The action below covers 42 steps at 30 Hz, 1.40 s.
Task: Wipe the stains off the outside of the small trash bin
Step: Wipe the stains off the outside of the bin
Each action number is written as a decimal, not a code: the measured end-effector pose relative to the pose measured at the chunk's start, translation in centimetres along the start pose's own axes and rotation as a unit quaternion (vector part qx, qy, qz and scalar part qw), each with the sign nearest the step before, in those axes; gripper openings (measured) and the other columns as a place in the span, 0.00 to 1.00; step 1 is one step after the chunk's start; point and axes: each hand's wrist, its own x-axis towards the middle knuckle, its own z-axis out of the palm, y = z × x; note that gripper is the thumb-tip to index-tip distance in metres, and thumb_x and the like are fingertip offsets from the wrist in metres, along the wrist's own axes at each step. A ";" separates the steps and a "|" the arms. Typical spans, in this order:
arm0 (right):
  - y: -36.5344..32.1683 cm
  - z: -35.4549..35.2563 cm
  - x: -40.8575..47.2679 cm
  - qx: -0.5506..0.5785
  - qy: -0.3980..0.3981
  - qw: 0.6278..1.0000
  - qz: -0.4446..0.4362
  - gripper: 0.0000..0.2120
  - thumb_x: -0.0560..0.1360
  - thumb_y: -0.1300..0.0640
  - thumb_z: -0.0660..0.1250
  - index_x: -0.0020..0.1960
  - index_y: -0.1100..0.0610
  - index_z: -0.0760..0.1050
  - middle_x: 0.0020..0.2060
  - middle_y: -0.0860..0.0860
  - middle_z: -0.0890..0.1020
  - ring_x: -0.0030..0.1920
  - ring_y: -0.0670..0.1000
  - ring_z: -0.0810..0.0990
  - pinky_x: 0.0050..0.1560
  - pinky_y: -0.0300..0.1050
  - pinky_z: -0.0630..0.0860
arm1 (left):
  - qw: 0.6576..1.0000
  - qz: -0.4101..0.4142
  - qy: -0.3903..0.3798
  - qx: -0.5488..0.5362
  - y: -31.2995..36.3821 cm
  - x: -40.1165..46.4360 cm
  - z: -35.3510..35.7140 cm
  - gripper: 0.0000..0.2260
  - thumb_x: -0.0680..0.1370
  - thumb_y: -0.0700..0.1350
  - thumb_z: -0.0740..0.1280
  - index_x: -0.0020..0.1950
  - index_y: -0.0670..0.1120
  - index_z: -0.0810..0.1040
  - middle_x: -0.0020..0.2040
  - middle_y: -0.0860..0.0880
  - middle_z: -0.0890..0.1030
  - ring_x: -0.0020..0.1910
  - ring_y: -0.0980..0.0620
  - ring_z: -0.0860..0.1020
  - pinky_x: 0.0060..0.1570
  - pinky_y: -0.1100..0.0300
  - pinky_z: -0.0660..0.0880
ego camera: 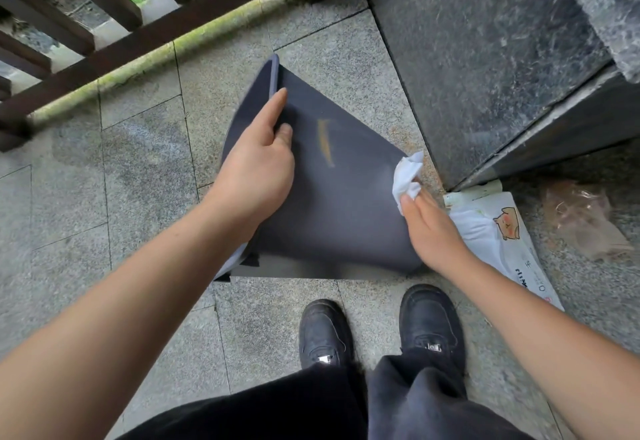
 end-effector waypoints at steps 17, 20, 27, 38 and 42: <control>-10.3 4.5 -2.3 -0.009 -0.032 0.936 -0.352 0.22 0.85 0.52 0.51 0.72 0.61 0.71 0.77 0.55 0.67 0.80 0.52 0.60 0.78 0.58 0.58 | 0.999 0.040 -0.029 -0.004 -0.4 -0.1 0.3 0.20 0.85 0.52 0.57 0.77 0.64 0.63 0.72 0.63 0.68 0.64 0.71 0.66 0.58 0.73 0.60; -8.6 3.5 0.6 0.034 0.006 0.970 -0.241 0.21 0.86 0.54 0.47 0.65 0.65 0.73 0.68 0.59 0.75 0.71 0.53 0.70 0.71 0.59 0.66 | 0.999 0.041 -0.032 0.012 -0.6 -0.2 0.1 0.20 0.85 0.54 0.56 0.77 0.65 0.62 0.73 0.64 0.67 0.54 0.82 0.66 0.45 0.85 0.57; -2.6 0.9 3.0 0.054 0.017 0.998 0.036 0.24 0.85 0.50 0.48 0.76 0.59 0.66 0.74 0.54 0.70 0.75 0.54 0.66 0.62 0.34 0.59 | 0.999 0.025 -0.020 0.009 -0.2 -0.2 0.6 0.20 0.85 0.53 0.56 0.77 0.66 0.62 0.74 0.65 0.66 0.61 0.71 0.64 0.42 0.87 0.56; -4.6 3.9 -5.6 0.101 0.002 0.992 -0.071 0.29 0.84 0.45 0.47 0.81 0.58 0.56 0.80 0.51 0.62 0.81 0.49 0.55 0.80 0.56 0.54 | 0.998 0.041 -0.033 0.023 -0.6 -0.1 0.2 0.20 0.85 0.53 0.56 0.75 0.69 0.62 0.74 0.65 0.66 0.52 0.83 0.66 0.41 0.86 0.58; -4.2 4.0 -5.9 0.108 -0.020 0.988 -0.112 0.26 0.85 0.49 0.50 0.79 0.59 0.60 0.78 0.53 0.66 0.80 0.51 0.59 0.79 0.59 0.56 | 0.998 0.043 -0.036 0.026 -0.8 -0.1 -0.1 0.20 0.85 0.52 0.56 0.75 0.69 0.61 0.75 0.64 0.65 0.62 0.75 0.63 0.50 0.80 0.57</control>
